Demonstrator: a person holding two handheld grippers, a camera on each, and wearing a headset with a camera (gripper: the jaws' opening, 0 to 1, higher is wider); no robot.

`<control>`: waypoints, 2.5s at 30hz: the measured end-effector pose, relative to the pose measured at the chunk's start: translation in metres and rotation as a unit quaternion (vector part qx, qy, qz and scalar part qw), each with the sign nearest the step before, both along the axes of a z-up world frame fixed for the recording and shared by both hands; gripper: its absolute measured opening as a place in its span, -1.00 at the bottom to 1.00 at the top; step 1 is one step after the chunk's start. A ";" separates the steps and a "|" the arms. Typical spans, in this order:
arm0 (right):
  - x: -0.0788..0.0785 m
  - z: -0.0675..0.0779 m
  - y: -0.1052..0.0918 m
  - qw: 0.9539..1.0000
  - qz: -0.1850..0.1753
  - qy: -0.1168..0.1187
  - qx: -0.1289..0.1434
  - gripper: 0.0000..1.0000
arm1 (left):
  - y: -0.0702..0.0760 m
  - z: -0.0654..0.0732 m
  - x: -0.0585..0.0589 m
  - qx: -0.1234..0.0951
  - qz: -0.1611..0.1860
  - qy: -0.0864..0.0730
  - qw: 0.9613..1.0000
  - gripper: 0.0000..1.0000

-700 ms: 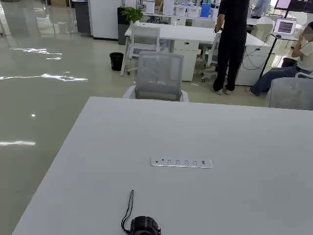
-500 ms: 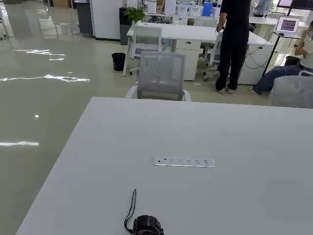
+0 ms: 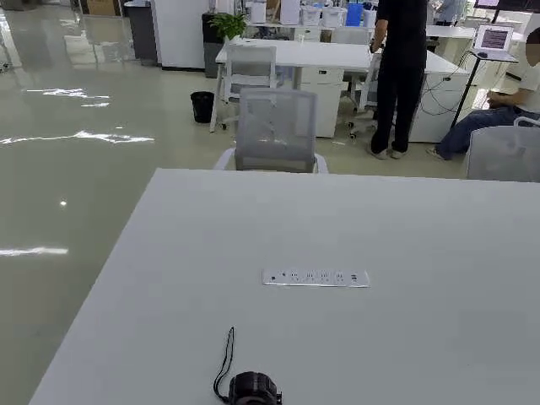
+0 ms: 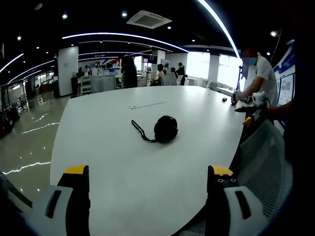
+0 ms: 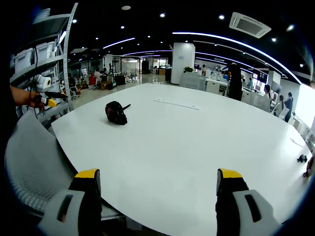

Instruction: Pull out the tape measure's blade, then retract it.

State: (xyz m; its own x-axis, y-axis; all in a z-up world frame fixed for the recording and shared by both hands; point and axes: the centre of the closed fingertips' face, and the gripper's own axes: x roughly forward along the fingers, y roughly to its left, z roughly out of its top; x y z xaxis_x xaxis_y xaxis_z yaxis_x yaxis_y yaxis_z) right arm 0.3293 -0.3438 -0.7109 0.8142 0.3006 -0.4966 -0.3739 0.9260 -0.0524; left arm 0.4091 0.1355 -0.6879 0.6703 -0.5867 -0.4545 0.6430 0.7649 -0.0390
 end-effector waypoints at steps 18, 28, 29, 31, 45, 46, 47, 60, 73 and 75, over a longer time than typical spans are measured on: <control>0.007 0.001 0.002 1.000 0.005 -0.001 0.001 1.00 | -0.005 -0.002 0.001 0.002 -0.007 0.003 1.000 0.98; 0.022 0.001 0.007 1.000 0.023 -0.002 -0.002 1.00 | -0.021 -0.003 0.017 0.010 -0.029 0.002 1.000 0.98; 0.024 0.001 0.008 1.000 0.025 0.000 0.000 1.00 | -0.023 -0.003 0.018 0.009 -0.031 0.002 0.999 0.97; 0.028 0.001 0.010 1.000 0.028 0.002 0.005 0.99 | -0.027 -0.003 0.022 0.008 -0.034 0.004 0.999 0.96; 0.055 0.004 0.031 0.998 0.069 -0.006 -0.002 0.98 | -0.050 -0.010 0.043 0.020 -0.062 0.008 0.998 0.93; 0.057 0.004 0.033 0.997 0.073 -0.005 -0.003 0.98 | -0.051 -0.010 0.044 0.019 -0.063 0.008 0.998 0.92; 0.059 0.003 0.034 0.997 0.075 -0.005 -0.003 0.97 | -0.051 -0.010 0.046 0.019 -0.064 0.007 0.998 0.92; 0.079 -0.004 0.052 0.994 0.112 0.002 -0.010 0.93 | -0.064 -0.013 0.069 0.027 -0.078 0.009 0.997 0.89; 0.109 -0.009 0.073 0.989 0.146 0.004 -0.015 0.91 | -0.071 -0.026 0.077 0.034 -0.096 0.021 0.995 0.89; 0.114 -0.007 0.076 0.988 0.152 0.001 -0.017 0.91 | -0.074 -0.026 0.077 0.031 -0.101 0.021 0.994 0.92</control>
